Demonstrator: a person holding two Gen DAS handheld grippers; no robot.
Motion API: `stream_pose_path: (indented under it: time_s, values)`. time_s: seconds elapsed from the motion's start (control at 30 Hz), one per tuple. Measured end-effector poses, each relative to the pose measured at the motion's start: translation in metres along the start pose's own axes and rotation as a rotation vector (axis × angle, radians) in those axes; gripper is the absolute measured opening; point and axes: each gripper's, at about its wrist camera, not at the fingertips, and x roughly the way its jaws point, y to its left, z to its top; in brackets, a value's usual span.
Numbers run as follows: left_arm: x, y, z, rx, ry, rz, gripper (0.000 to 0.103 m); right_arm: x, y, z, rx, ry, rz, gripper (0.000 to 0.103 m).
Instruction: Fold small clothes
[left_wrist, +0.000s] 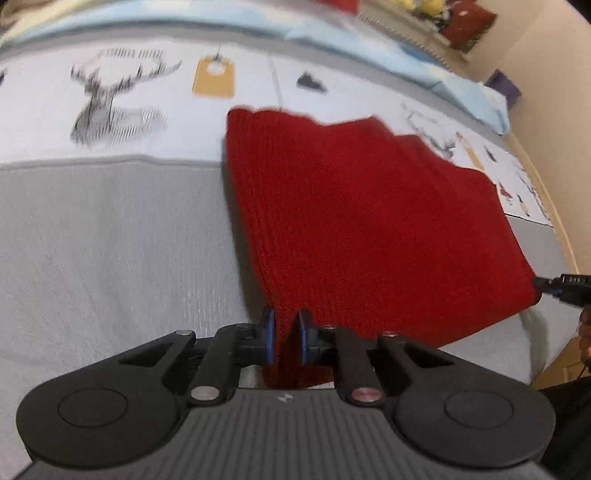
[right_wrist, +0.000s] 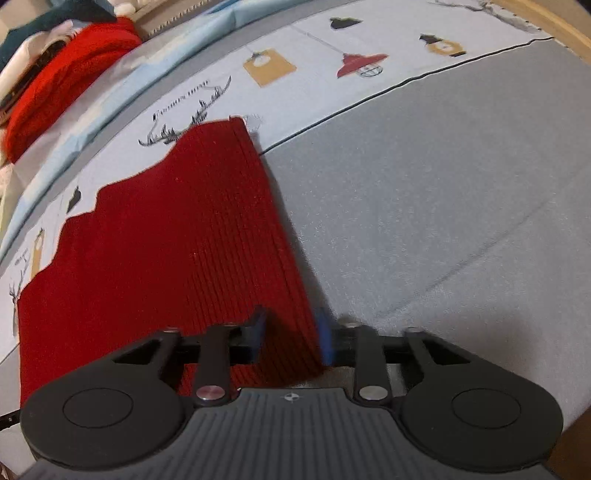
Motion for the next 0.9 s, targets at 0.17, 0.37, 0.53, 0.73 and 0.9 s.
stream_pose_path:
  time_s: [0.17,0.37,0.53,0.73,0.9]
  values:
    - [-0.040,-0.019,0.004,0.057,-0.092,0.026,0.012,-0.037,0.007,-0.002,-0.087,-0.114,0.059,0.011]
    - [-0.040,-0.017,-0.011,-0.078,-0.115,0.171,0.014,-0.051,-0.001,-0.016,-0.054,-0.182,0.047,0.014]
    - [-0.039,-0.037,-0.013,0.018,-0.122,0.048,0.024,-0.050,-0.010,-0.017,-0.006,-0.225,-0.062,0.016]
    - [0.006,-0.055,-0.023,0.147,0.074,0.147,0.035,-0.021,-0.001,-0.028,-0.095,-0.087,0.033,0.034]
    - [0.013,-0.039,-0.023,0.078,0.126,0.204,0.057,0.023,0.009,-0.048,-0.264,0.096,-0.162,0.039]
